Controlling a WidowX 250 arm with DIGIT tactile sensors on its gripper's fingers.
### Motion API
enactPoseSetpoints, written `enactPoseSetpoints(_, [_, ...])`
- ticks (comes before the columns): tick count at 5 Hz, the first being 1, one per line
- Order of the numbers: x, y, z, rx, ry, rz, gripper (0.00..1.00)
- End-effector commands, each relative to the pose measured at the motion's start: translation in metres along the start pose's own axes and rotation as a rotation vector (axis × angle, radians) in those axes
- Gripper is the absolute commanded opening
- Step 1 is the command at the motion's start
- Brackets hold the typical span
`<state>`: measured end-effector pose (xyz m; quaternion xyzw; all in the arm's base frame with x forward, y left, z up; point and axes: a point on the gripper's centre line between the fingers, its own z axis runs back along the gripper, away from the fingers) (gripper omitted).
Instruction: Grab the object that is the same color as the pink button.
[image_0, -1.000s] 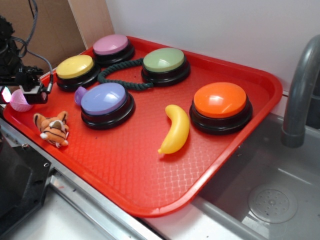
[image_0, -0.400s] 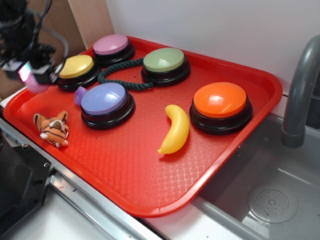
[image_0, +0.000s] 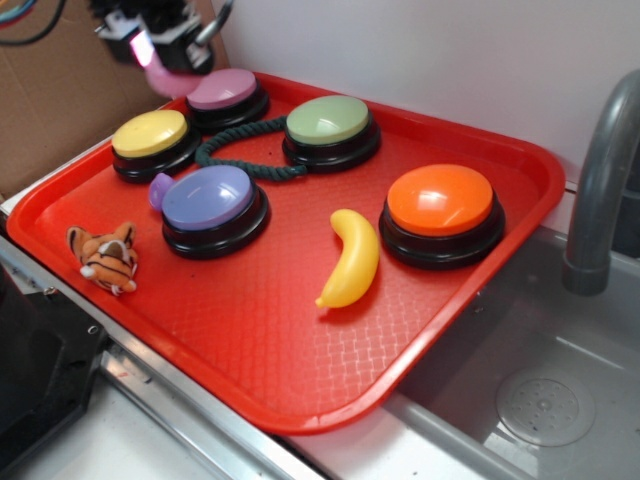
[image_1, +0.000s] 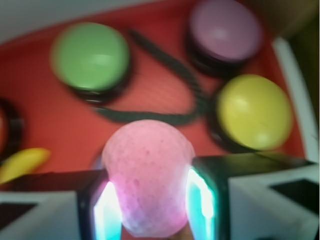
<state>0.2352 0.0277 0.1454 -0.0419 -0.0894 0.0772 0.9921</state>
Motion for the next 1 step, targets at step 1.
enactPoseSetpoints(1, [0.0129, -0.0206, 0.0199, -0.044, -0.04, -0.055, 0.0])
